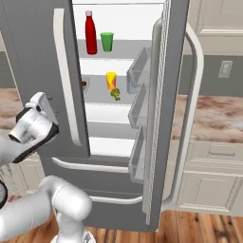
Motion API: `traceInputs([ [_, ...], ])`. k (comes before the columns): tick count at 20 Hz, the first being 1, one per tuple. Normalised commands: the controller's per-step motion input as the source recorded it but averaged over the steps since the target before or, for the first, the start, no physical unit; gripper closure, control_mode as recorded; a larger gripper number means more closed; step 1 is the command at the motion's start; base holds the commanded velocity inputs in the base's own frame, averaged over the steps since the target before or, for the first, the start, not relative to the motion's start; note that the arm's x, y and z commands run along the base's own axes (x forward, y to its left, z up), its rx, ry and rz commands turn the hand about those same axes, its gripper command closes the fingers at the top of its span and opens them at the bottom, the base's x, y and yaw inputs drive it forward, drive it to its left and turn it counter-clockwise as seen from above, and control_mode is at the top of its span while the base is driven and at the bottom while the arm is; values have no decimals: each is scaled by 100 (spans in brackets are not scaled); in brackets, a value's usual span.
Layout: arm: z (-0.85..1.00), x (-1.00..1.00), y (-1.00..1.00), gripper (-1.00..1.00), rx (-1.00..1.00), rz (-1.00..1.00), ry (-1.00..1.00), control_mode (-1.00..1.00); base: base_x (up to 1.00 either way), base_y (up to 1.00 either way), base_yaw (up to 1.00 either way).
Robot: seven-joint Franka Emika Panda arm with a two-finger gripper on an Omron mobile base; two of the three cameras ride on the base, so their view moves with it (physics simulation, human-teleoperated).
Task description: Place the tupperware on the second highest shelf of the fridge. Make space for the tupperware among the existing items by rearranging them on the shelves if needed. Close the fridge door when finished.
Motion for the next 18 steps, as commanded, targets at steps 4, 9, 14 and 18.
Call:
traceInputs([
  [4,99,-90,8,-100,16,17,-14,-100,0,0,0],
  [9,100,-49,11,-100,27,8,9,-100,0,0,0],
  [14,100,-41,24,-100,25,1,39,-100,0,0,0],
  [18,100,-29,7,-100,32,0,49,-100,0,0,0],
])
